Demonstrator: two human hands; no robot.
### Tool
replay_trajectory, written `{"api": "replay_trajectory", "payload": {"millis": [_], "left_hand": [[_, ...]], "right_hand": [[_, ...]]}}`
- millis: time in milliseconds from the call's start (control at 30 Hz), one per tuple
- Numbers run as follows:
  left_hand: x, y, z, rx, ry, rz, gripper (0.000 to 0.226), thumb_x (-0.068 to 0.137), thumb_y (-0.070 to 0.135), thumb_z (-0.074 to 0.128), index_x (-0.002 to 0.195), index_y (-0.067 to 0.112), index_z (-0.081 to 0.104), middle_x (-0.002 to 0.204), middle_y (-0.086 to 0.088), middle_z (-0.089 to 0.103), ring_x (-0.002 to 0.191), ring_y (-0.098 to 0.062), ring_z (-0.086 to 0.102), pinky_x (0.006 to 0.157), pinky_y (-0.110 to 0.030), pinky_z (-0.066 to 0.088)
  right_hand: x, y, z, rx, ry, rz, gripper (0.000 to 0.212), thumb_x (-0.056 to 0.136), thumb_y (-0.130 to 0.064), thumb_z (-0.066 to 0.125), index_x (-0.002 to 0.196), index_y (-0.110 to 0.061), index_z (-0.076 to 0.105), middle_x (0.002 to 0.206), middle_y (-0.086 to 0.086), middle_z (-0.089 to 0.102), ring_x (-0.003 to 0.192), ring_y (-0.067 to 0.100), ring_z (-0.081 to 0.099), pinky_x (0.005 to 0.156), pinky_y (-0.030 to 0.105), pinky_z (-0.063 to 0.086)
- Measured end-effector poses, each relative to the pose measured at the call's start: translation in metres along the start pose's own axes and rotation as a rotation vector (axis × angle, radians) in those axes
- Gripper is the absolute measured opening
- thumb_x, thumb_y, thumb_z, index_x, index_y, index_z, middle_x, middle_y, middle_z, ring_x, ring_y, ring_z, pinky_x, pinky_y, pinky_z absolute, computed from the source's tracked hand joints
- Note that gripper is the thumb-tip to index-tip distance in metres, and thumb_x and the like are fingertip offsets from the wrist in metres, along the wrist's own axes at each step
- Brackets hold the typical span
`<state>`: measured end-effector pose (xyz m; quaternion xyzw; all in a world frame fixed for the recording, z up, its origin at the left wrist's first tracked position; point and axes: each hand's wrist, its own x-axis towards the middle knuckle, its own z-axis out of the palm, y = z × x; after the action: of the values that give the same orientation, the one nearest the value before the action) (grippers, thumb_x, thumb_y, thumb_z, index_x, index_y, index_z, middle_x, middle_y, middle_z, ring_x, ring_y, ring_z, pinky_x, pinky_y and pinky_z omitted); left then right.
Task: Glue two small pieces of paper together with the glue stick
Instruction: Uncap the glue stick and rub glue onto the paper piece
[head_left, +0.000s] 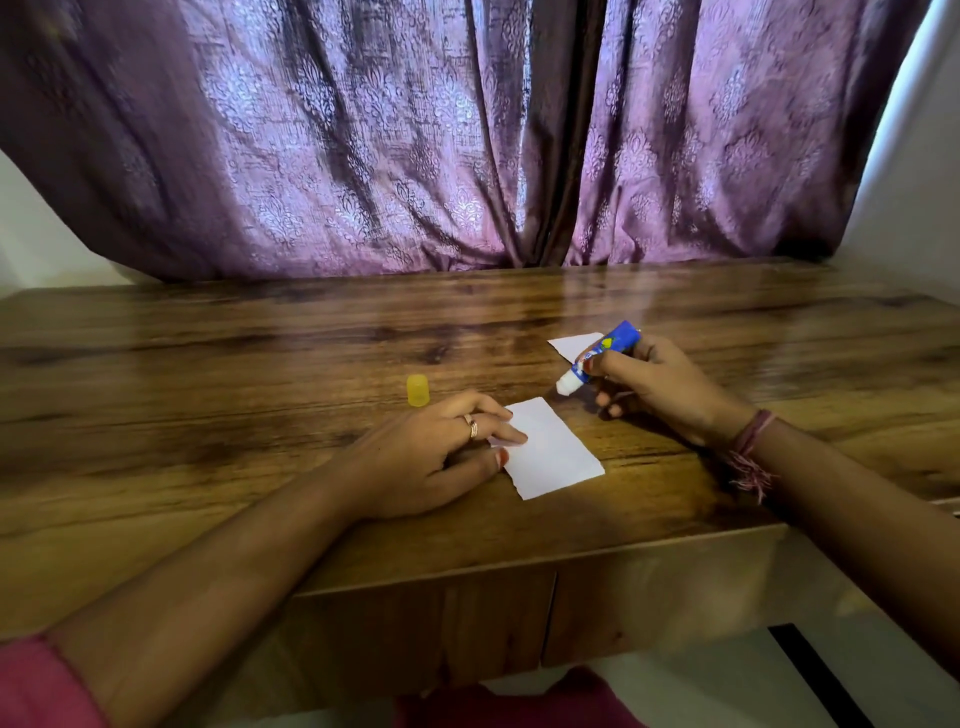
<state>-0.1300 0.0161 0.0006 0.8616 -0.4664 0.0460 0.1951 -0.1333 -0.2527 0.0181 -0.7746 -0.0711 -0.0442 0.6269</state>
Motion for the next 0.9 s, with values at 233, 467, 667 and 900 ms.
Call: {"api": "replay_trajectory", "payload": {"millis": [233,467,667,900], "left_hand": [[0.007,0.0,0.004,0.026,-0.018,-0.083,0.052,0.085,0.07,0.029,0.126,0.046,0.05,0.133,0.021,0.046,0.117,0.003,0.046,0.091,-0.039,0.047],[0.011,0.002,0.004,0.021,-0.004,-0.106,0.049,0.083,0.068,0.038,0.121,0.042,0.056,0.13,0.02,0.049,0.112,0.0,0.05,0.091,-0.038,0.047],[0.01,0.004,0.002,0.021,-0.001,-0.119,0.043,0.086,0.064,0.044,0.119,0.041,0.057,0.13,0.021,0.049,0.108,0.0,0.052,0.089,-0.036,0.048],[0.012,0.004,0.002,0.044,0.003,-0.088,0.041,0.088,0.058,0.046,0.119,0.036,0.059,0.135,0.017,0.052,0.119,0.001,0.047,0.088,-0.024,0.042]], "right_hand": [[0.01,0.001,0.014,-0.198,0.047,-0.042,0.013,0.09,-0.013,0.06,0.097,-0.003,0.065,0.061,0.002,0.058,0.045,0.004,0.051,0.046,0.019,0.044],[0.008,0.004,0.013,-0.239,0.015,-0.042,0.007,0.088,-0.022,0.065,0.088,-0.016,0.069,0.07,0.004,0.064,0.054,0.006,0.055,0.049,0.016,0.044],[0.01,0.006,0.013,-0.254,-0.019,-0.06,0.007,0.088,-0.021,0.065,0.087,-0.017,0.07,0.059,-0.005,0.063,0.047,0.001,0.053,0.044,0.012,0.042],[0.009,0.007,0.011,-0.27,-0.043,-0.065,0.013,0.088,-0.022,0.065,0.09,-0.012,0.072,0.065,0.005,0.063,0.05,0.006,0.052,0.047,0.014,0.041]]}}
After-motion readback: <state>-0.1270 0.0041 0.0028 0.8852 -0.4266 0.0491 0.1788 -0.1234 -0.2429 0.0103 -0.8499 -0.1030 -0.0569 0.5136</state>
